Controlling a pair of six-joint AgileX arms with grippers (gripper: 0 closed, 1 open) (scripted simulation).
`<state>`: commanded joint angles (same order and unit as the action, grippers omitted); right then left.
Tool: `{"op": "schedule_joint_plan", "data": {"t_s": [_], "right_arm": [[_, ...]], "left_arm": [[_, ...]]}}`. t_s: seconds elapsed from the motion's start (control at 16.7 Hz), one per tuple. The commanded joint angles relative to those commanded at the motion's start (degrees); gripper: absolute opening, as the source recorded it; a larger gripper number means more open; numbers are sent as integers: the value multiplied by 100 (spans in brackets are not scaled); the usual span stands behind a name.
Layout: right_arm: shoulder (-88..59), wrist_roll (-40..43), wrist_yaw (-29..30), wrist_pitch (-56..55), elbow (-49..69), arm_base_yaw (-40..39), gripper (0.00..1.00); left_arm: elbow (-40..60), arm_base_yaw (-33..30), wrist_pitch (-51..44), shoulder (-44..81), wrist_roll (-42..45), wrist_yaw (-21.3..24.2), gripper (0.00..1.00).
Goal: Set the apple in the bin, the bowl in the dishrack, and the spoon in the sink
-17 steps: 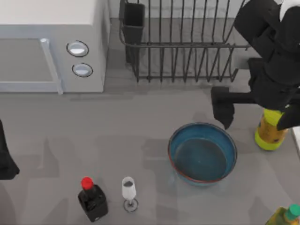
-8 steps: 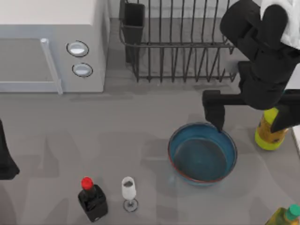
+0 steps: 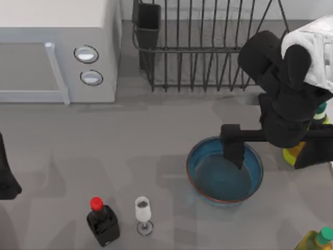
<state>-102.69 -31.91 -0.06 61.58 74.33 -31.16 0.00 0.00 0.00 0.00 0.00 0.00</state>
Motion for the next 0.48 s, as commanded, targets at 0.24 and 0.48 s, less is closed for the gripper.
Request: {"op": "schedule_joint_plan", "data": {"t_s": [0.24, 0.48], "right_arm": [[-495, 38, -11, -950, -477, 41, 100], [-841, 204, 14, -1320, -486, 220, 100]], "left_arm": [[0, 0, 0, 0, 0, 0, 100], [0, 0, 0, 0, 0, 0, 100]]}}
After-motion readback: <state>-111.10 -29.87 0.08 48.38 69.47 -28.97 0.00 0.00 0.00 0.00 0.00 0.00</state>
